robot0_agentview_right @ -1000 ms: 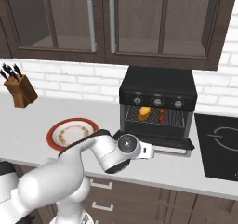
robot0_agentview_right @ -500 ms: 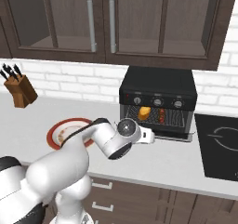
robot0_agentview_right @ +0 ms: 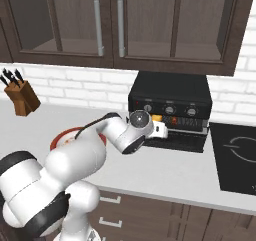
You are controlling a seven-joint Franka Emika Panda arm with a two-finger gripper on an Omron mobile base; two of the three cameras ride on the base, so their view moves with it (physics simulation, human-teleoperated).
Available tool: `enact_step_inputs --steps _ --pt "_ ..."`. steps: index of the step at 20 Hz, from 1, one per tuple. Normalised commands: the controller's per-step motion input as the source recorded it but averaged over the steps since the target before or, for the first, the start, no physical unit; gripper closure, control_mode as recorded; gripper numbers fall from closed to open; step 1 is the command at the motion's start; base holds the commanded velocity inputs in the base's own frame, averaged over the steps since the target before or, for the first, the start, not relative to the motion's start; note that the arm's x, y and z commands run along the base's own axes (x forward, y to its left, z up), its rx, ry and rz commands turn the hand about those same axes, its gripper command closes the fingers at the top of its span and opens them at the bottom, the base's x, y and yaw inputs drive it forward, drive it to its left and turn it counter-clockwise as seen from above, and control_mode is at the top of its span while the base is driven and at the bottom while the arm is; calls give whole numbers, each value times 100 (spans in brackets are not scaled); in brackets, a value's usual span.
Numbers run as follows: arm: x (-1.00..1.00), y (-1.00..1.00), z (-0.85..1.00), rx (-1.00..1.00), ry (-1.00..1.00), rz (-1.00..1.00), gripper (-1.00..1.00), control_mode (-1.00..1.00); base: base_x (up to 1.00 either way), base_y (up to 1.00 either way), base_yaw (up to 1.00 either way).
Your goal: Pick up the kebab skewer and baguette bread, and place them inside the toaster oven. Close the toaster oven door and start by setting the timer.
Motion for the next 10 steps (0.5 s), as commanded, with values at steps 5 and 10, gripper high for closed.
enact_step_inputs --steps 5,10 --pt "45 0 30 0 0 0 -100 -100 0 0 0" --pt "35 5 14 0 0 0 -100 -100 0 0 0"
